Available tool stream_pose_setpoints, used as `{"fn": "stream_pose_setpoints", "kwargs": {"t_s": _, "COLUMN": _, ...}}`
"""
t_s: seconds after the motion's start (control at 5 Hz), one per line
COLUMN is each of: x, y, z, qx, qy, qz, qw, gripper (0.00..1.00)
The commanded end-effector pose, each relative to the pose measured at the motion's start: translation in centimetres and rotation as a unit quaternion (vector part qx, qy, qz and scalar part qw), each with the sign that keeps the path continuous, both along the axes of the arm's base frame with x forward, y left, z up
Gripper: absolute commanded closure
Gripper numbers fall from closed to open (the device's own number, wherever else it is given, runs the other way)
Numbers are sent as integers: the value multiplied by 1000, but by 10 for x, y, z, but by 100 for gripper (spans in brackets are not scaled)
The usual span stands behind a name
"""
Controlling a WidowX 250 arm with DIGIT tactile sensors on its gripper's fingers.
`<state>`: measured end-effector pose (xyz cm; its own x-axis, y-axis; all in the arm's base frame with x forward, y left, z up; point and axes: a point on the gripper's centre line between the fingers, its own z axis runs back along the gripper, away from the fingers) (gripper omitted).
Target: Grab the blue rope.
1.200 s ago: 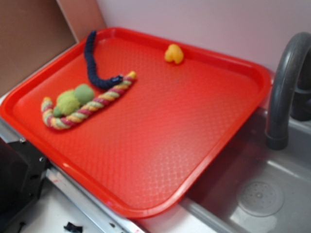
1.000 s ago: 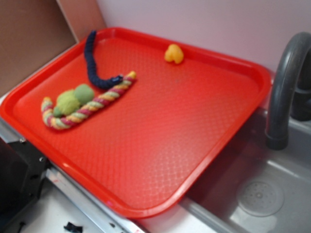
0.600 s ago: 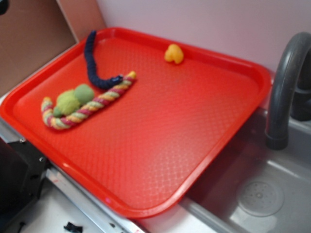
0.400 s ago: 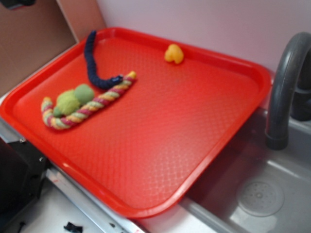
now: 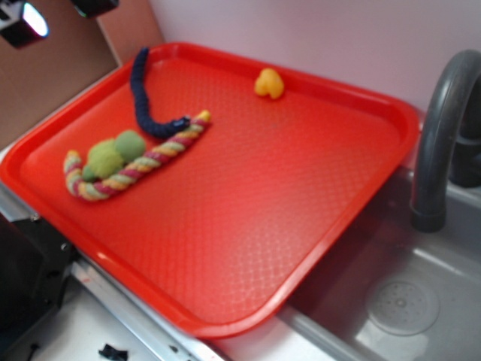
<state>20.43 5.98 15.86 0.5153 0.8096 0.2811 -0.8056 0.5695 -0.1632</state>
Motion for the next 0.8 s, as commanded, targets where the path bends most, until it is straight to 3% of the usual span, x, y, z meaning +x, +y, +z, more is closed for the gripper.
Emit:
{"fn": "stream_pose_setpoints", "kwargs": {"t_s": 0.0, "x": 15, "y": 40, "z": -56, "qx": 20, "qy": 22, "qz": 165, "qw": 986, "gripper": 0}}
{"fn": "stream_pose_setpoints", "kwargs": {"t_s": 0.4, "x": 34, "y": 48, "z": -108, "qx": -19, "qy": 54, "qz": 102, "qw": 993, "gripper": 0}}
{"fn": "stream_pose_setpoints", "kwargs": {"t_s": 0.6, "x": 40, "y": 47, "z": -125, "qx": -15, "qy": 48, "qz": 84, "qw": 995, "gripper": 0}}
